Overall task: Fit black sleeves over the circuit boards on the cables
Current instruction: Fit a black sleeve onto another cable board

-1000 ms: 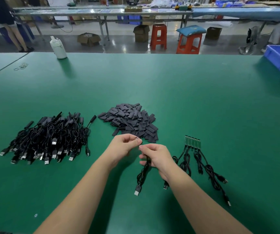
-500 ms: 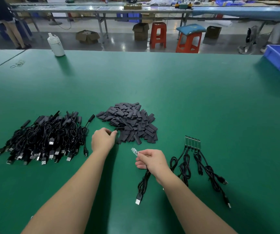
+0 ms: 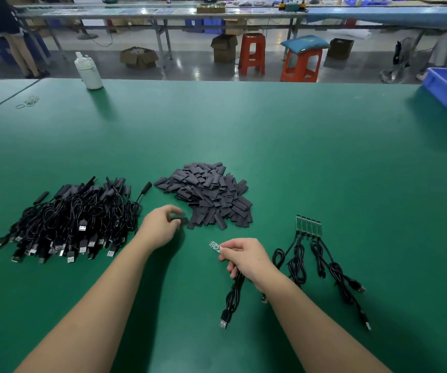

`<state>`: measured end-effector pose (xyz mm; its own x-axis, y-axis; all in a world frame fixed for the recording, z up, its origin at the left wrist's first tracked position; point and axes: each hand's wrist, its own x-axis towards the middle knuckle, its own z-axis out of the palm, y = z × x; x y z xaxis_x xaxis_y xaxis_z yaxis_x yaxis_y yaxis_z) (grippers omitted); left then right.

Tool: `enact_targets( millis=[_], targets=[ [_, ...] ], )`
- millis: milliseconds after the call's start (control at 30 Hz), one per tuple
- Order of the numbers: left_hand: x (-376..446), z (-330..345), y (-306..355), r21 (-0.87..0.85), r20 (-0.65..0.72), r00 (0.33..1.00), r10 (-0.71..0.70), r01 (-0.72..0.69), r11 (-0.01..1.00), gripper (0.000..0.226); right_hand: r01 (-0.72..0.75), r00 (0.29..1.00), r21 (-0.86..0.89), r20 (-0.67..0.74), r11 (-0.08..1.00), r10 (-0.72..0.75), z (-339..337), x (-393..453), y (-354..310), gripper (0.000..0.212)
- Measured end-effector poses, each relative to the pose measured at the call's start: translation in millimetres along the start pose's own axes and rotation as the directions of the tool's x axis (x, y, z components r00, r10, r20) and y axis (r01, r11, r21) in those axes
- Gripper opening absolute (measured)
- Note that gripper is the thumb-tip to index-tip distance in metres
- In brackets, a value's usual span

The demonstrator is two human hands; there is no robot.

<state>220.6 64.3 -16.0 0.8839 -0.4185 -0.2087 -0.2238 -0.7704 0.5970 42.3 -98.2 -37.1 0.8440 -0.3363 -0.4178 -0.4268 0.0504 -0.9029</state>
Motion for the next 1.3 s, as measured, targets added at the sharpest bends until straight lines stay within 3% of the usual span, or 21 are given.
enact_targets(
  millis=[200, 367, 433, 533, 633, 800, 1300],
  targets=[
    [-23.9, 3.6, -13.2, 0.367, 0.036, 0.976, 0.214, -0.212, 0.906, 0.023, -0.005, 0.999, 0.003, 0.043, 1.0, 0.004, -5.0, -2.1, -3.4, 0.011],
    [-36.8, 5.6, -14.1, 0.573, -0.005, 0.964, 0.267, -0.217, 0.79, 0.023, 0.003, 0.998, 0.016, 0.07, 1.0, -0.004, -6.9, -4.3, -4.0, 0.015],
    [-40.5, 7.0, -16.2, 0.519, -0.005, 0.946, 0.323, -0.274, 0.81, 0.023, 0.008, 0.997, 0.008, 0.08, 1.0, -0.008, -7.9, -5.1, -3.8, 0.017],
    [-49.5, 11.4, -14.7, 0.269, 0.005, 0.903, 0.429, -0.415, 0.869, 0.024, 0.012, 0.996, 0.014, 0.085, 1.0, -0.013, -8.4, -5.2, -2.7, 0.018],
    [-59.7, 18.2, -7.8, 0.13, -0.021, 0.885, 0.465, -0.459, 0.879, 0.02, 0.017, 0.996, 0.029, 0.087, 0.999, -0.02, -8.2, -5.4, -1.5, 0.017],
    [-68.5, 27.1, -1.8, 0.086, -0.022, 0.858, 0.514, -0.51, 0.856, 0.017, 0.019, 0.997, 0.035, 0.079, 0.999, -0.021, -8.6, -5.6, -0.2, 0.017],
    [-77.7, 28.7, 4.7, 0.171, -0.009, 0.835, 0.55, -0.541, 0.823, 0.023, 0.031, 0.998, 0.013, 0.063, 0.999, -0.032, -7.8, -4.1, 3.1, 0.014]
  ],
)
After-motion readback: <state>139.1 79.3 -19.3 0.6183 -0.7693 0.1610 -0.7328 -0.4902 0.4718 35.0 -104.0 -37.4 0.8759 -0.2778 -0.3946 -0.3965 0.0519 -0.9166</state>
